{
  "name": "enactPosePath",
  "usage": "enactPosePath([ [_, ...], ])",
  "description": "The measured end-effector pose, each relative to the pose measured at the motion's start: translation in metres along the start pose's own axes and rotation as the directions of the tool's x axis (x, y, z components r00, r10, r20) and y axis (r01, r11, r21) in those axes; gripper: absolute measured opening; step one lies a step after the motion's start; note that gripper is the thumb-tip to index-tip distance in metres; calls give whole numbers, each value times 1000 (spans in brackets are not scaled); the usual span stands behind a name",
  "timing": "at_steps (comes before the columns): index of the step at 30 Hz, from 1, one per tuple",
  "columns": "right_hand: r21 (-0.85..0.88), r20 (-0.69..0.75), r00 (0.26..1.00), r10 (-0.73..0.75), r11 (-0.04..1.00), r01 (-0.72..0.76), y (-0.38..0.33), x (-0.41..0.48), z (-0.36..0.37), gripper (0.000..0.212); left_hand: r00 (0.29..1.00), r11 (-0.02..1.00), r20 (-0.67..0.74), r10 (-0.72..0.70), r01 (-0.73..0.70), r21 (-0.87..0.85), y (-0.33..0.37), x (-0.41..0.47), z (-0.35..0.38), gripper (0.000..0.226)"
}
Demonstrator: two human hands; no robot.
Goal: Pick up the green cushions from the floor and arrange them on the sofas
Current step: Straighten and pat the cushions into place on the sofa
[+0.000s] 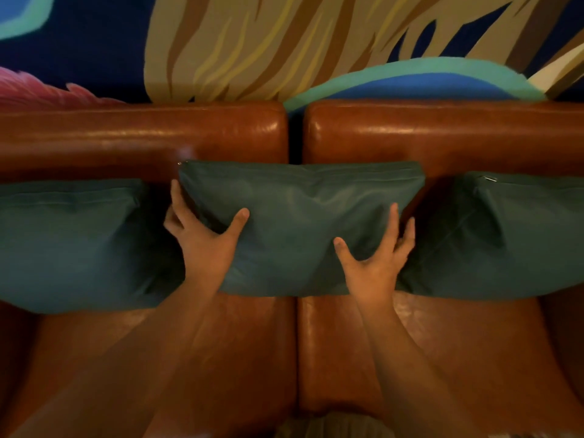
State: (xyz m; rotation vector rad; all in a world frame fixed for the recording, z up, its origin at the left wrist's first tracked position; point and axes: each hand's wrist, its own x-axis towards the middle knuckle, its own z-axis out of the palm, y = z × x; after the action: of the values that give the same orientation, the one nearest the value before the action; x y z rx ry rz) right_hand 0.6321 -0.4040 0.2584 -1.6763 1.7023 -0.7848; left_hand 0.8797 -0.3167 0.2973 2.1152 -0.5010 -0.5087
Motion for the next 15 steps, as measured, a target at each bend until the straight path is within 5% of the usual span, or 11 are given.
enactPosePath([
  [2,-138,59,969,-239,960,245,-8,0,-3,99,963,944,-20,270,-260,202,3,-10,-2,100],
  [4,-251,218,953,-208,932,261,-13,3,0,89,912,808,163,377,-410,423,0,-12,-2,80],
  [8,-386,418,908,-34,898,211,-37,12,-14,92,910,739,393,136,-357,572,25,-10,-19,81],
  [15,-465,410,909,69,874,143,-113,-25,-97,92,880,746,456,129,-389,540,95,-58,-75,86],
])
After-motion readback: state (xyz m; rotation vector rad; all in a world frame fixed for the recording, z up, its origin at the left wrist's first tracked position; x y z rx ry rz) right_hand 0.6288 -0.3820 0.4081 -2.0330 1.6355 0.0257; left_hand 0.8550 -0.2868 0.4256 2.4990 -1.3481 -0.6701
